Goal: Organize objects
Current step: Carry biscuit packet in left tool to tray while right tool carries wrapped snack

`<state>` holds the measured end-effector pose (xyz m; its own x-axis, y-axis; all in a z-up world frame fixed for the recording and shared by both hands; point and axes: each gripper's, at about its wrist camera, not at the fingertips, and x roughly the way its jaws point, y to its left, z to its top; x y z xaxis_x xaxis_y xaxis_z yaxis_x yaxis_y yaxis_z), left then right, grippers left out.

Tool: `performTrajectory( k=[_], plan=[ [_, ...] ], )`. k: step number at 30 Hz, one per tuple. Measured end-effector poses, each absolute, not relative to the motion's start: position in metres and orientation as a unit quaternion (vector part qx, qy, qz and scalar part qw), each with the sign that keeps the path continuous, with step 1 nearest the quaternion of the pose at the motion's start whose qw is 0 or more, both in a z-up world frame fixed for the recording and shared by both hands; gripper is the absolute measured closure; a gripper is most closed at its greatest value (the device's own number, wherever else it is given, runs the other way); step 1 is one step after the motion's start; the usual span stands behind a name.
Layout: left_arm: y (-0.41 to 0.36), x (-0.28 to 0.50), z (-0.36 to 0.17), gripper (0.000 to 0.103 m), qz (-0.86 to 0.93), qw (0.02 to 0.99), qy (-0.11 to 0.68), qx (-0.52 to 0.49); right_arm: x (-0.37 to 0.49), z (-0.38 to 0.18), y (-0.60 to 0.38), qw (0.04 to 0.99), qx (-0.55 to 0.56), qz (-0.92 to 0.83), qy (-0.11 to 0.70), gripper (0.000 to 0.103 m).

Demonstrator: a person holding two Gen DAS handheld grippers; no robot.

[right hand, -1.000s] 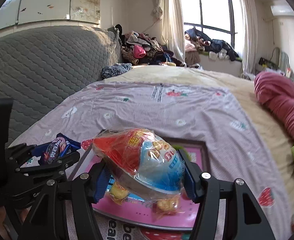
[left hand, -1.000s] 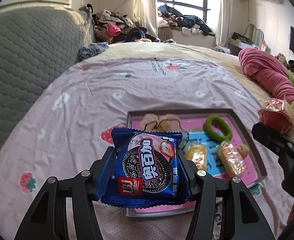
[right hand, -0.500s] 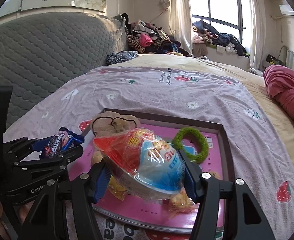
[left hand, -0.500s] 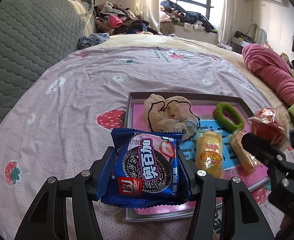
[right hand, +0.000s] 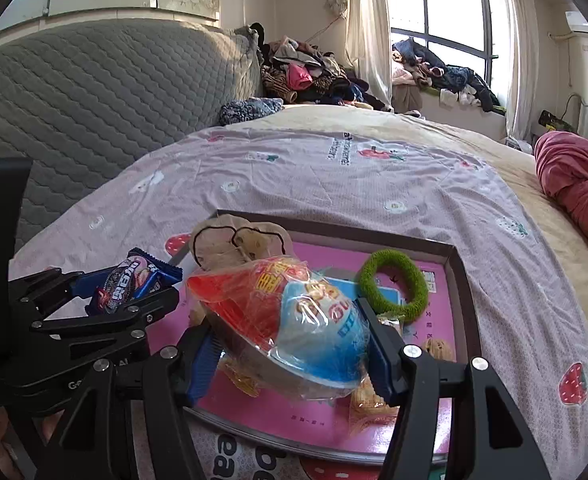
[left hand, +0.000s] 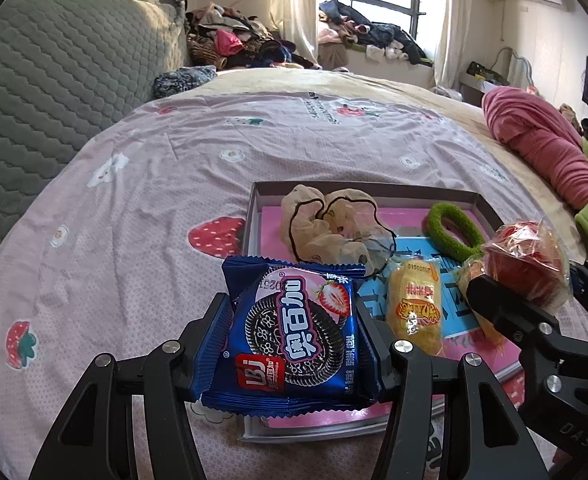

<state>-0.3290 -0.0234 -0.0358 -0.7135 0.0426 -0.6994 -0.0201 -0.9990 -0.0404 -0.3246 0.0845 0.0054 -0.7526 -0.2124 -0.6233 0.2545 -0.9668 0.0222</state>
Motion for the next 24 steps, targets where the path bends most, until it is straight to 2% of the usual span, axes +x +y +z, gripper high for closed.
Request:
performTrajectory(
  k=[24],
  plan=[
    [-0.005, -0.329, -0.059, 0.043, 0.911, 0.021, 0.009, -0.412, -0.342, -0.026, 0.093, 0.108, 0.391, -0.913, 0.046, 0.041]
  ],
)
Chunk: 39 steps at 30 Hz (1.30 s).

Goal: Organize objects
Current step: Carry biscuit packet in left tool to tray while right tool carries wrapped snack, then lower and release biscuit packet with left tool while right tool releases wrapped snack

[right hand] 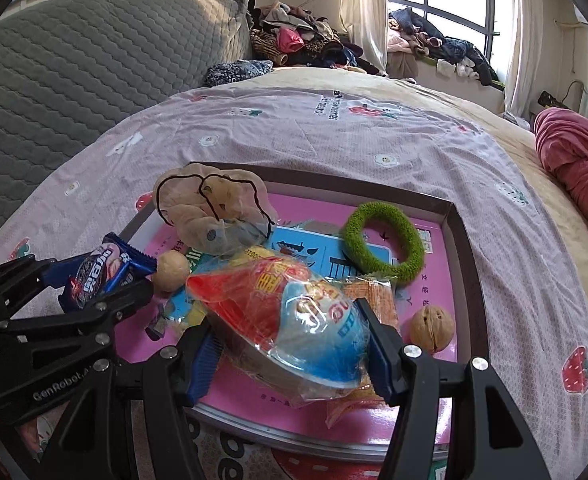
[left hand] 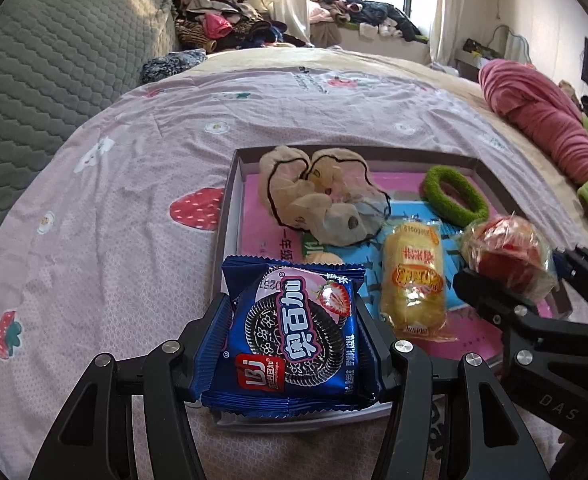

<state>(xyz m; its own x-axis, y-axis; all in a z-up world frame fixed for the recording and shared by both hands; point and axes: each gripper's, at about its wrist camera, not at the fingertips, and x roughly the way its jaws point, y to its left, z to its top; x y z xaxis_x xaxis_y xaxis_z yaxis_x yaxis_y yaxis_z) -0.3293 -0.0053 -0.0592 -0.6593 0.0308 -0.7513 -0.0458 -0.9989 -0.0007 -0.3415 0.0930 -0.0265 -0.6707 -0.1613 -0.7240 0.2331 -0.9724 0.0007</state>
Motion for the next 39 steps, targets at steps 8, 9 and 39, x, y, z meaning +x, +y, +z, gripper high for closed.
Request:
performTrajectory(
  k=[8, 9, 39],
  plan=[
    [0.001, -0.333, -0.069, 0.043, 0.905, 0.023, 0.016, -0.424, -0.344, -0.033, 0.091, 0.113, 0.402, -0.907, 0.051, 0.041],
    [0.001, -0.333, -0.07, 0.043, 0.905, 0.023, 0.016, -0.425, -0.344, -0.034, 0.091, 0.113, 0.403, -0.907, 0.051, 0.041],
    [0.006, -0.338, -0.081, 0.04, 0.889, 0.027, 0.043, -0.454, -0.345, -0.038, 0.086, 0.098, 0.407, -0.904, 0.082, 0.04]
  ],
)
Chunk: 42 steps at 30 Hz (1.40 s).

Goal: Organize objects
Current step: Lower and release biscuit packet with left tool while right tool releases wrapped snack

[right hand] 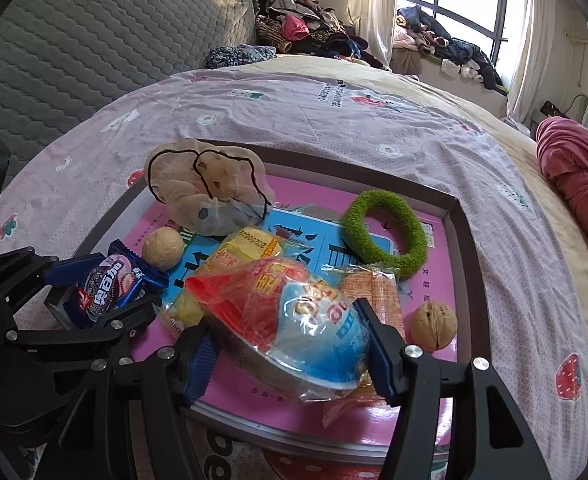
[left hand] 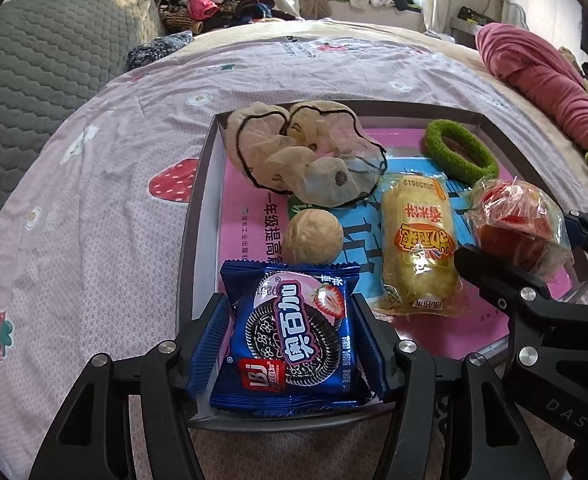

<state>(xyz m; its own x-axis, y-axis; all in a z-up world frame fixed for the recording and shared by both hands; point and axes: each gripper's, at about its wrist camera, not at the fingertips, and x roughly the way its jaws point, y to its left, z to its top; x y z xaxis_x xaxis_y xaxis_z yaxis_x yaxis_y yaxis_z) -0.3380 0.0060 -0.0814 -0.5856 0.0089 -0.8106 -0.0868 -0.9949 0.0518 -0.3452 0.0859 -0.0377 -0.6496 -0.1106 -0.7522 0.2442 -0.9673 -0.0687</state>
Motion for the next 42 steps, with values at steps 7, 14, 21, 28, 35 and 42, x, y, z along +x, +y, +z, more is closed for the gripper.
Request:
performTrajectory(
  k=[7, 14, 21, 28, 35, 42],
  plan=[
    [0.007, -0.338, -0.08, 0.039, 0.887, 0.028, 0.047, -0.458, -0.344, -0.037, 0.087, 0.093, 0.407, -0.904, 0.091, 0.04],
    [0.008, -0.336, -0.078, 0.038, 0.888, 0.026, 0.053, -0.456, -0.345, -0.037, 0.088, 0.092, 0.409, -0.904, 0.089, 0.039],
    [0.008, -0.334, -0.073, 0.029, 0.893, 0.015, 0.064, -0.445, -0.345, -0.038, 0.089, 0.084, 0.41, -0.903, 0.093, 0.039],
    [0.004, -0.334, -0.07, 0.028, 0.894, 0.017, 0.05, -0.444, -0.346, -0.038, 0.091, 0.078, 0.413, -0.903, 0.093, 0.038],
    [-0.001, -0.33, -0.059, 0.027, 0.9, 0.032, 0.025, -0.434, -0.346, -0.038, 0.095, 0.074, 0.416, -0.901, 0.094, 0.032],
    [-0.002, -0.325, -0.048, 0.026, 0.904, 0.041, 0.011, -0.424, -0.345, -0.039, 0.091, 0.074, 0.418, -0.899, 0.105, 0.031]
  ],
)
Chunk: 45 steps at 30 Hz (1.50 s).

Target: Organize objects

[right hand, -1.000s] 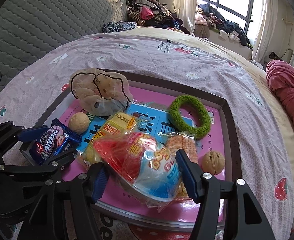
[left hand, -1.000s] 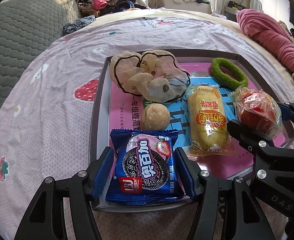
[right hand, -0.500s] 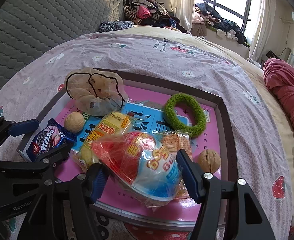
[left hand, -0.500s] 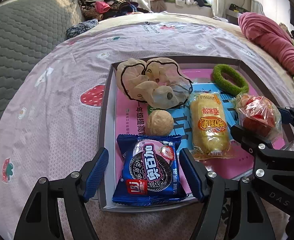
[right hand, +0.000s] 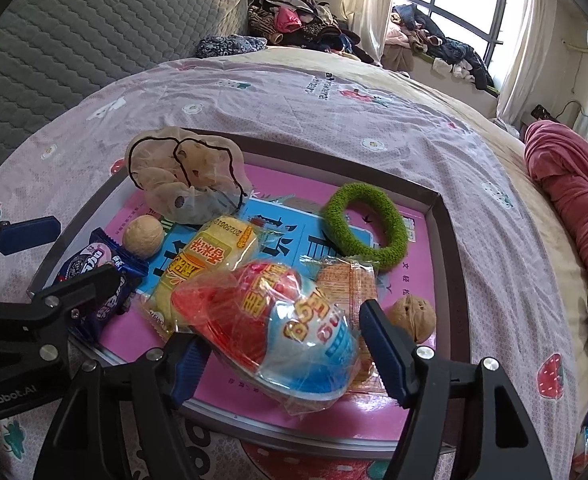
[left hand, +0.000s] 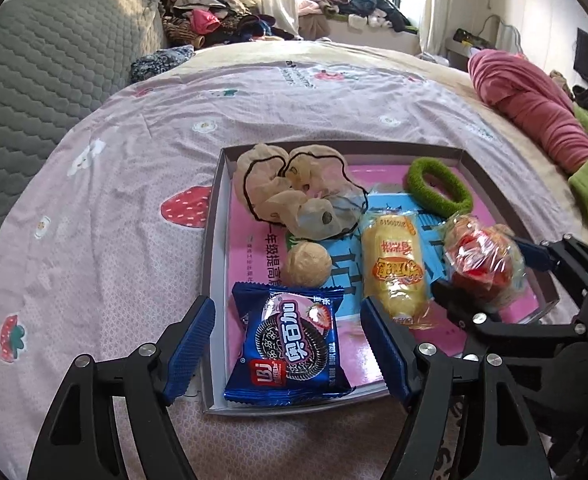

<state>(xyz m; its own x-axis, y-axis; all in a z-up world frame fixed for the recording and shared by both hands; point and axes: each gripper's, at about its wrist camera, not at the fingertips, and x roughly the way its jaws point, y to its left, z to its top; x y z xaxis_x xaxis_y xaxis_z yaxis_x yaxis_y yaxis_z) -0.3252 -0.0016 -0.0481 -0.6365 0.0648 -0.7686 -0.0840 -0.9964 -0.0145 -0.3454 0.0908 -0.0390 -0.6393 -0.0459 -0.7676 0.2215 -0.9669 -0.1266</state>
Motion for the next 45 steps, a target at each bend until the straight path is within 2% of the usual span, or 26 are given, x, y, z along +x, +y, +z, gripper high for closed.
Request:
performTrajectory(
  k=[19, 22, 31, 34, 45],
  plan=[
    [-0.014, -0.317, -0.027, 0.026, 0.912, 0.05, -0.019, -0.406, -0.34, -0.04, 0.076, 0.091, 0.424, -0.892, 0.127, 0.02],
    [-0.017, -0.316, -0.027, 0.026, 0.912, 0.047, -0.022, -0.406, -0.339, -0.038, 0.074, 0.092, 0.419, -0.894, 0.132, 0.011],
    [-0.023, -0.316, -0.024, 0.026, 0.914, 0.041, -0.032, -0.402, -0.336, -0.028, 0.077, 0.1, 0.409, -0.9, 0.113, 0.011],
    [-0.025, -0.316, -0.024, 0.02, 0.914, 0.039, -0.034, -0.403, -0.336, -0.026, 0.078, 0.105, 0.409, -0.901, 0.103, 0.006],
    [-0.025, -0.317, -0.024, 0.02, 0.914, 0.037, -0.034, -0.402, -0.336, -0.026, 0.079, 0.104, 0.408, -0.901, 0.098, 0.005]
  ],
)
